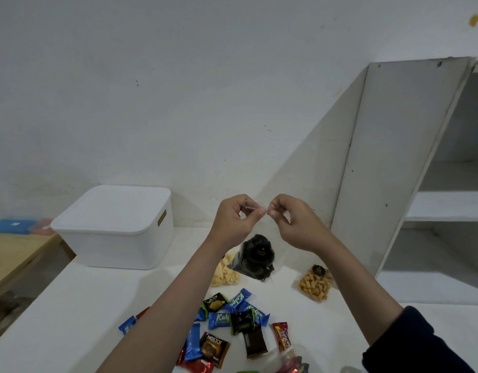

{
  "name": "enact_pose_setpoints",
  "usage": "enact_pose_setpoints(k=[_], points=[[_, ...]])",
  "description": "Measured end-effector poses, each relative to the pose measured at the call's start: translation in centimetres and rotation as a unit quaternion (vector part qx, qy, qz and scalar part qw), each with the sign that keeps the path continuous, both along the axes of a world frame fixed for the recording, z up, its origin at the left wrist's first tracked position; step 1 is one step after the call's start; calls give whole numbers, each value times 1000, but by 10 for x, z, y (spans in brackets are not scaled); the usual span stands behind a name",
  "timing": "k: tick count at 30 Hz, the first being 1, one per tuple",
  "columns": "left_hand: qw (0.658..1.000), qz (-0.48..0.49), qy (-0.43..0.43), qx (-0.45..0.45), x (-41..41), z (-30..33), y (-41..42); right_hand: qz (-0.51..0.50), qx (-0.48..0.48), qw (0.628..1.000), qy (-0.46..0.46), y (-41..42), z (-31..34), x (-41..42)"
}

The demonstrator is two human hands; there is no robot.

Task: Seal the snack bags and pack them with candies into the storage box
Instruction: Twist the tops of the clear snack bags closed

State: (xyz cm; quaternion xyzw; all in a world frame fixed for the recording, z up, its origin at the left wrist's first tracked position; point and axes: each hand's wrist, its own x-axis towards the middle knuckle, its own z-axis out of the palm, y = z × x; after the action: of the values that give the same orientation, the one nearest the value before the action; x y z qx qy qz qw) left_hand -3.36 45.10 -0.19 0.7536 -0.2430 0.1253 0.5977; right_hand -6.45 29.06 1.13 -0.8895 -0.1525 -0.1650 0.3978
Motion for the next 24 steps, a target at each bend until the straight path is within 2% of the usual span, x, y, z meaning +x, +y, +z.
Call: enact_pose_setpoints(k=[5,13,16,20,24], points=[[1000,-6,21,-4,0,-4,7,22,-14,999,43,-2,8,1],[997,-50,61,-13,-4,-4,9,2,-108,994,14,2,4,2],[994,-80,79,8,-2,-1,13,7,-89,996,9,1,3,1],[996,-56,68,13,1,-1,20,19,-19,999,18,-8,11,0],[996,-53,72,-3,3,1,23,15,-32,999,30,-11,12,0]])
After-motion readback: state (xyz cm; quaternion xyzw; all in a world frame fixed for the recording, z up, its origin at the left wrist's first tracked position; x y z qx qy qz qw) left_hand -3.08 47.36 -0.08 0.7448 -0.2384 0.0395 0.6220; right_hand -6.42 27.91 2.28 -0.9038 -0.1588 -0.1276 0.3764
